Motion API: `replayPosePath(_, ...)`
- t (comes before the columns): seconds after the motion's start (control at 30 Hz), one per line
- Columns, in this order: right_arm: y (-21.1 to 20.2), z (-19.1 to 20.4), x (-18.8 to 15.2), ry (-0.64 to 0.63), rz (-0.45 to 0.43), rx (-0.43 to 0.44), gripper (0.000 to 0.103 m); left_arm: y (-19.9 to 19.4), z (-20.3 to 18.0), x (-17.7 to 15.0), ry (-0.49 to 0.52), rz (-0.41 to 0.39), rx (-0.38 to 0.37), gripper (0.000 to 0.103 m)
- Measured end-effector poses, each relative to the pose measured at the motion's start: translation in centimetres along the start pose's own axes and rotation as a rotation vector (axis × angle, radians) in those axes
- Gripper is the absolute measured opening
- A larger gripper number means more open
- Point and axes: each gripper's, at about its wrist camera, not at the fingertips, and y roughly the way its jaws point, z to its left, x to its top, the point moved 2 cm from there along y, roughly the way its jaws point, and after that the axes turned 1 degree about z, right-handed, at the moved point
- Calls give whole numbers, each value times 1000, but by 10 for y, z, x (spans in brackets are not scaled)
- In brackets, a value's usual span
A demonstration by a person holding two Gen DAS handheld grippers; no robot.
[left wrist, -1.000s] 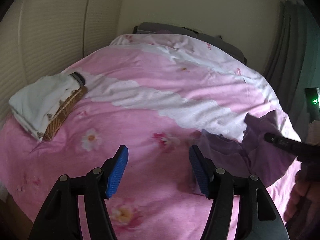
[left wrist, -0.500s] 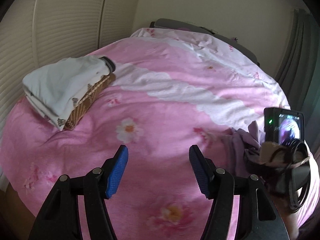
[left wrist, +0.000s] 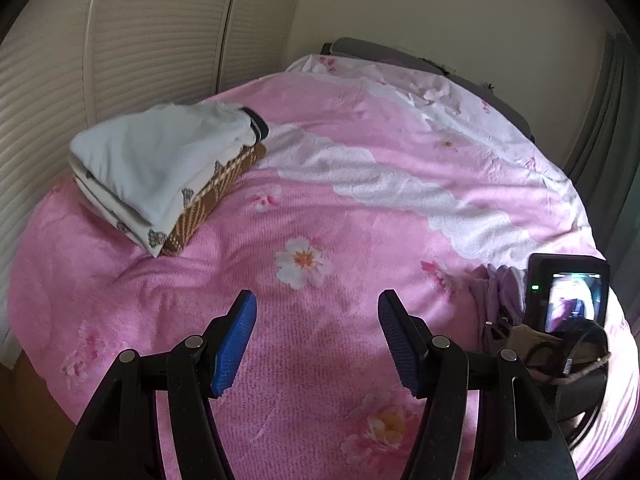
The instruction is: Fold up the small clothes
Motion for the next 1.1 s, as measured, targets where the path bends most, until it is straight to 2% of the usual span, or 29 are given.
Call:
replayPosePath(0.03,-6,-4,0,15,-8,27,36,-6,-4,1,8,-8,-1,62)
replayPosePath(0.1,-21,-15,-1,48,-35,97,50,-14,-9,4,18,-19,-3,62)
replayPosePath(0.17,-39,-27,-5,72,-82,155,57,-25,-19,7,36,-36,-6,62)
replayPosePath(0.3,-76,-66,-21,143,-205,287,58,-38,-45,8,66,-52,-30,62)
replayPosePath(0.4,-87,-103,-39,181,-250,360,58,-35,-73,5,97,-37,-74,62)
replayPosePath(0.6,-65,-158,-74,158,-271,442,58,-4,-141,-17,138,47,-209,62)
replayPosePath(0.73,-34,-188,-92,190,-242,499,58,24,-184,-33,177,104,-256,51)
replayPosePath(0.9,-10,-212,-104,196,-263,538,58,49,-229,-40,250,134,-294,44)
replayPosePath(0.97,-6,-218,-105,200,-280,547,58,60,-244,-40,282,156,-313,36)
replayPosePath(1.1,7,-231,-105,239,-290,581,58,90,-251,-33,278,214,-304,31)
